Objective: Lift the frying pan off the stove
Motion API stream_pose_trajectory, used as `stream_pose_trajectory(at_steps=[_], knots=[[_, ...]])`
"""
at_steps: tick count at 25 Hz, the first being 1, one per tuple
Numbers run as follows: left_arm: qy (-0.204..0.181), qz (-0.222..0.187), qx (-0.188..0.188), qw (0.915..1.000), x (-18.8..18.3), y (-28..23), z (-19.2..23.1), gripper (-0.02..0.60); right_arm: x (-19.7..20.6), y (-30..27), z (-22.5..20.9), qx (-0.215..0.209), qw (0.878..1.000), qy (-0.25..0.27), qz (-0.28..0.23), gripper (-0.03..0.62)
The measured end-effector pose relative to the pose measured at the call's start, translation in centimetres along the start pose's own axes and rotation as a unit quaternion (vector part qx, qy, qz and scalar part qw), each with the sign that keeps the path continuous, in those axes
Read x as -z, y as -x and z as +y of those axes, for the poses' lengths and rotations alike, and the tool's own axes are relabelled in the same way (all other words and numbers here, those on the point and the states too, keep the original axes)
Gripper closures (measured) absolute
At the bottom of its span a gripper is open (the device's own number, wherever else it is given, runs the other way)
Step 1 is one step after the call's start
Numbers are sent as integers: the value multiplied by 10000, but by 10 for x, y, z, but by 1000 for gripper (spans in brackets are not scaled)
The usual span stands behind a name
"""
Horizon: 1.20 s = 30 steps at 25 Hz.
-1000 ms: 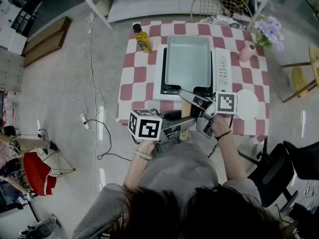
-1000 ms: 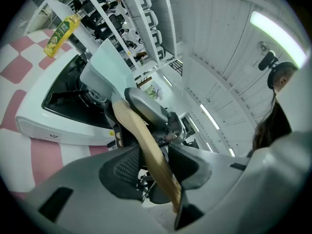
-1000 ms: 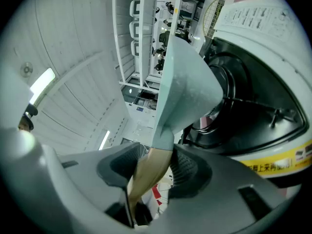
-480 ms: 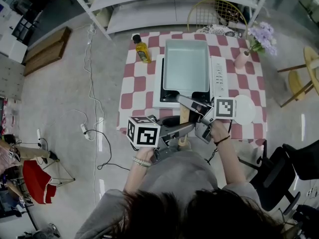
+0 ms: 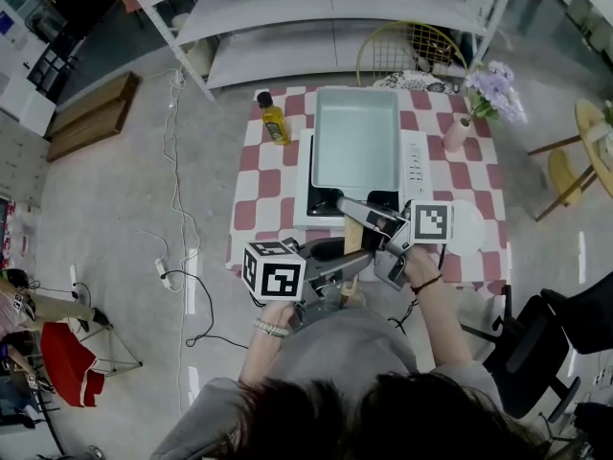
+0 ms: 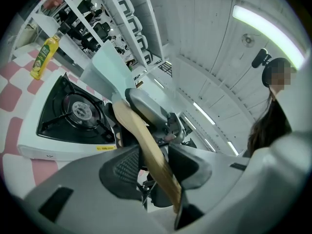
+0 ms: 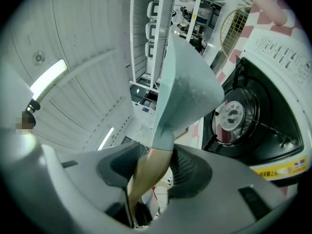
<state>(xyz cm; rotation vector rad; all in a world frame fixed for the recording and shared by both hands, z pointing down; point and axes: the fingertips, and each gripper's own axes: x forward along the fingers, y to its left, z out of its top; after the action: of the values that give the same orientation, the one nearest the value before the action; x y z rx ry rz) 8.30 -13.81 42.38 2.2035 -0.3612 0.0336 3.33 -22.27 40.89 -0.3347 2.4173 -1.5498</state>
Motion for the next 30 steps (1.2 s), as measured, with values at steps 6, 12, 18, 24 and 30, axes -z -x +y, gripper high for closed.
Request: stream_pose_trajectory(at_steps=[6,12,18,24,30], knots=[[-144,-59,44,9999,-6,1,-9,400,-3,1,11,-11,10000,40,-18,395],[-274,-108,115,9995,-10,2,-20,400,-7,3,23,-43,9999,143,-60,395],[-406,-130,166,9990,-15,2,-27,400,-11,5,31,-23,9997,217,-93,395],[-552,-146,234,9981,-19,2,-37,400,-16,7,43,-71,9991,392,-139,395],[-696,-129,285,9971,-24,3,-46,400,-19,8,55,-82,9982,577,-139,393]])
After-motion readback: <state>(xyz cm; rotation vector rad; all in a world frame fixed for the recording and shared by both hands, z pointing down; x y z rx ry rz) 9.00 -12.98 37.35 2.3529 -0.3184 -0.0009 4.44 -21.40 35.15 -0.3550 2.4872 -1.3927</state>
